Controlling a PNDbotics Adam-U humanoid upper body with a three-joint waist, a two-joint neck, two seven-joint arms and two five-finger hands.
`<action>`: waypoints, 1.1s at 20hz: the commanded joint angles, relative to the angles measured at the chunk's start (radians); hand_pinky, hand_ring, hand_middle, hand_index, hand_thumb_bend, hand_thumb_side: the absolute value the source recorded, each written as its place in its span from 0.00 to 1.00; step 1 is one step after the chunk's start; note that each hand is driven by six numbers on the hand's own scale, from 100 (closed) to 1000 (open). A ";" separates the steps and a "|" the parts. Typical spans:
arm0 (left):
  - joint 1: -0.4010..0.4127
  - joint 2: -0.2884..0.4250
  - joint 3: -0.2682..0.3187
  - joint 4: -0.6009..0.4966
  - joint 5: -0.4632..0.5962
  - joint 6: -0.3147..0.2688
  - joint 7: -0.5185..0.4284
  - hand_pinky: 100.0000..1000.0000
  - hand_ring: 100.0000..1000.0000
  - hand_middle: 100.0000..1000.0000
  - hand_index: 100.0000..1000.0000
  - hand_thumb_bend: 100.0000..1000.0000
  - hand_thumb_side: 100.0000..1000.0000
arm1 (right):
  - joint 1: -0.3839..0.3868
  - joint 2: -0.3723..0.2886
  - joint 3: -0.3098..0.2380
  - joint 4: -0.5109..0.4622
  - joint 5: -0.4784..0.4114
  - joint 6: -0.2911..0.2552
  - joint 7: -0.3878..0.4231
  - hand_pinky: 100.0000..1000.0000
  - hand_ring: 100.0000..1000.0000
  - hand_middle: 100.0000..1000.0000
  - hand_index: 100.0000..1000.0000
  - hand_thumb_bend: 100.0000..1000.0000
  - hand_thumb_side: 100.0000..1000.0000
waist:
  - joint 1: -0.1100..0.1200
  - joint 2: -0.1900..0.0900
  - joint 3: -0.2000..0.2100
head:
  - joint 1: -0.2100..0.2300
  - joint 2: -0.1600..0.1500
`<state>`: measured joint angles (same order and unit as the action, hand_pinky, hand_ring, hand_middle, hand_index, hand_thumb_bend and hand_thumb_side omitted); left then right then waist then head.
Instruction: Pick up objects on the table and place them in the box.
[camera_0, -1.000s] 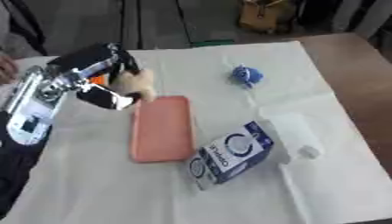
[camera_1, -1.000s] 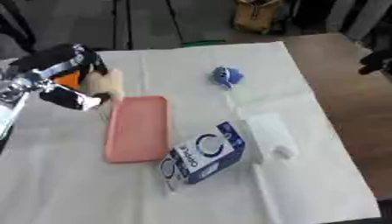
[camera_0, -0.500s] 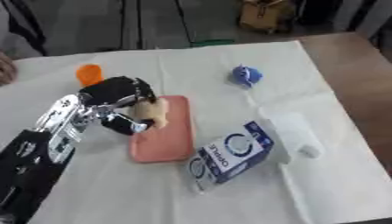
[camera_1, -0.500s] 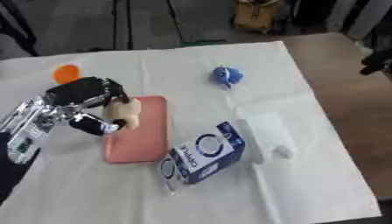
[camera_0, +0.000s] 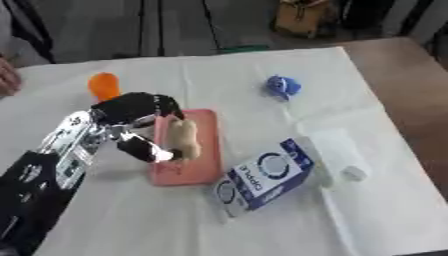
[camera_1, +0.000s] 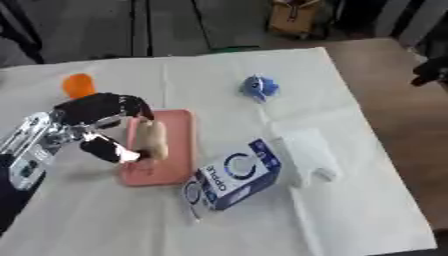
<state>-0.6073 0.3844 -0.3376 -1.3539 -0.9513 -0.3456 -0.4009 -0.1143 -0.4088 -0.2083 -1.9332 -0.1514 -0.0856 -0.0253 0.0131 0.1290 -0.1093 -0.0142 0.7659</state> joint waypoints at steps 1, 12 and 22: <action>-0.006 0.010 0.031 -0.027 -0.007 -0.003 0.013 0.74 0.75 0.80 0.83 0.63 0.83 | -0.009 -0.013 -0.004 -0.009 -0.004 -0.002 0.002 0.40 0.46 0.71 0.91 0.24 0.62 | -0.003 -0.009 0.002 | -0.002 0.004; 0.074 0.015 0.168 -0.202 0.165 0.116 0.209 0.72 0.69 0.75 0.79 0.42 0.69 | -0.007 -0.015 -0.005 -0.008 -0.004 -0.003 0.000 0.40 0.46 0.71 0.91 0.23 0.62 | -0.006 -0.009 0.011 | -0.006 0.004; 0.260 -0.003 0.362 -0.483 0.674 0.210 0.439 0.68 0.64 0.72 0.77 0.39 0.68 | -0.012 -0.015 -0.008 -0.009 -0.003 -0.003 -0.002 0.40 0.46 0.71 0.91 0.24 0.62 | -0.002 -0.003 0.016 | -0.015 0.004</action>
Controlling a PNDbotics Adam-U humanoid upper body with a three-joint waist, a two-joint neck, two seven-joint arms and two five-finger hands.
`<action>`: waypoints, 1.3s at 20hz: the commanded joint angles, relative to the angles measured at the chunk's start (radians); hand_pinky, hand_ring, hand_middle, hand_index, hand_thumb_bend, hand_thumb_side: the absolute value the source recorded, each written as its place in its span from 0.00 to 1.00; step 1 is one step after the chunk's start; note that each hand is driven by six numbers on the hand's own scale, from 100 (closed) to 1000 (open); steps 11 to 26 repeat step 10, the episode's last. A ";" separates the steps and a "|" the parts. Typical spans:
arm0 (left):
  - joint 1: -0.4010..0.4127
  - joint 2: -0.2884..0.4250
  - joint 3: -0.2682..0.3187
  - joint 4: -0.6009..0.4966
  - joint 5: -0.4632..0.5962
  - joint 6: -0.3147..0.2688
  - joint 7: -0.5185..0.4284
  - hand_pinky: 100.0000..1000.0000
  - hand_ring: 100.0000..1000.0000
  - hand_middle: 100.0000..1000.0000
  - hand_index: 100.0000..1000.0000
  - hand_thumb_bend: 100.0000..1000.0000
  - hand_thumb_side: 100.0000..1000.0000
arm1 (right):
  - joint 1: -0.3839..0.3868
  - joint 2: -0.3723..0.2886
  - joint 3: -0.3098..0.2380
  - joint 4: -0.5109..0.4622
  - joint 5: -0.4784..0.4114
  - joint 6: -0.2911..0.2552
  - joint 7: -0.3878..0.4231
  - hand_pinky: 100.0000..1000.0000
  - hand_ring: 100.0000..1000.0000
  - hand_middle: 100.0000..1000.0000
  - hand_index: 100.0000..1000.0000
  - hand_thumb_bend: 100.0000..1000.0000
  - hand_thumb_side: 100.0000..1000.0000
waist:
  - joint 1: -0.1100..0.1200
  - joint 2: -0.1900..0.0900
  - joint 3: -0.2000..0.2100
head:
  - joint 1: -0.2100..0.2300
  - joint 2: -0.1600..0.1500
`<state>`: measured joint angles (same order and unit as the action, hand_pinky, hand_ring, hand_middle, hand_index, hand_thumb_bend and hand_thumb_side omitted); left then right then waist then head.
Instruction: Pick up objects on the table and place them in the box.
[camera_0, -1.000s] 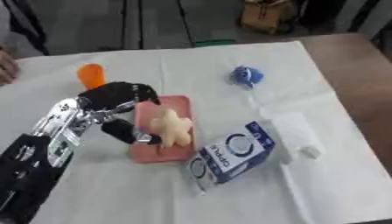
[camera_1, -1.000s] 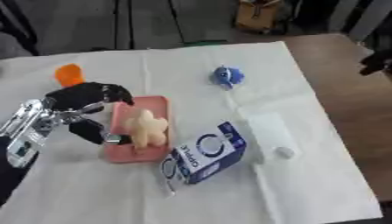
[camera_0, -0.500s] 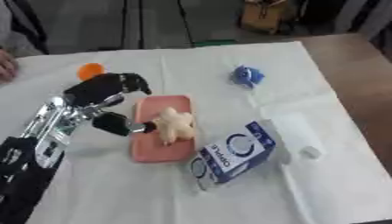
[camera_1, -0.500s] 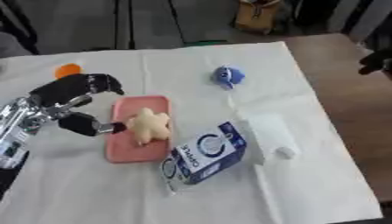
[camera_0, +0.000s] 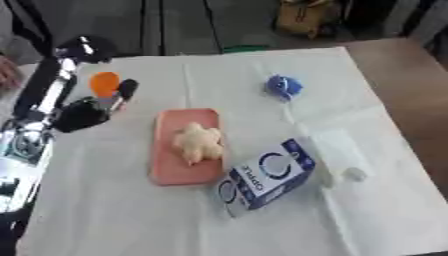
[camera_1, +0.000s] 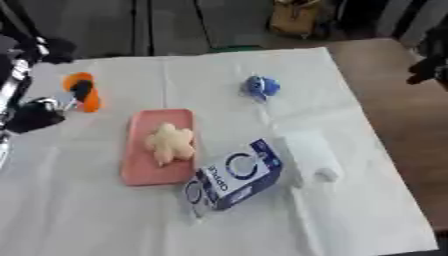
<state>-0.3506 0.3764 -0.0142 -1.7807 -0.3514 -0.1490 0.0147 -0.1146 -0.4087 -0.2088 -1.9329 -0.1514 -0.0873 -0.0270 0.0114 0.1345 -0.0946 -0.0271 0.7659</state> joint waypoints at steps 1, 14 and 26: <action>0.011 0.003 0.045 -0.065 0.097 0.017 0.027 0.68 0.64 0.72 0.77 0.39 0.68 | -0.012 -0.016 -0.008 -0.010 -0.003 -0.002 -0.001 0.40 0.46 0.71 0.91 0.24 0.62 | 0.000 -0.009 0.002 | -0.003 0.004; 0.063 -0.034 0.084 -0.080 0.227 0.030 0.021 0.67 0.63 0.71 0.78 0.39 0.70 | -0.009 -0.014 -0.012 -0.010 0.001 0.000 -0.007 0.40 0.46 0.71 0.91 0.25 0.62 | 0.000 -0.007 0.008 | -0.004 0.004; 0.063 -0.034 0.084 -0.080 0.227 0.030 0.021 0.67 0.63 0.71 0.78 0.39 0.70 | -0.009 -0.014 -0.012 -0.010 0.001 0.000 -0.007 0.40 0.46 0.71 0.91 0.25 0.62 | 0.000 -0.007 0.008 | -0.004 0.004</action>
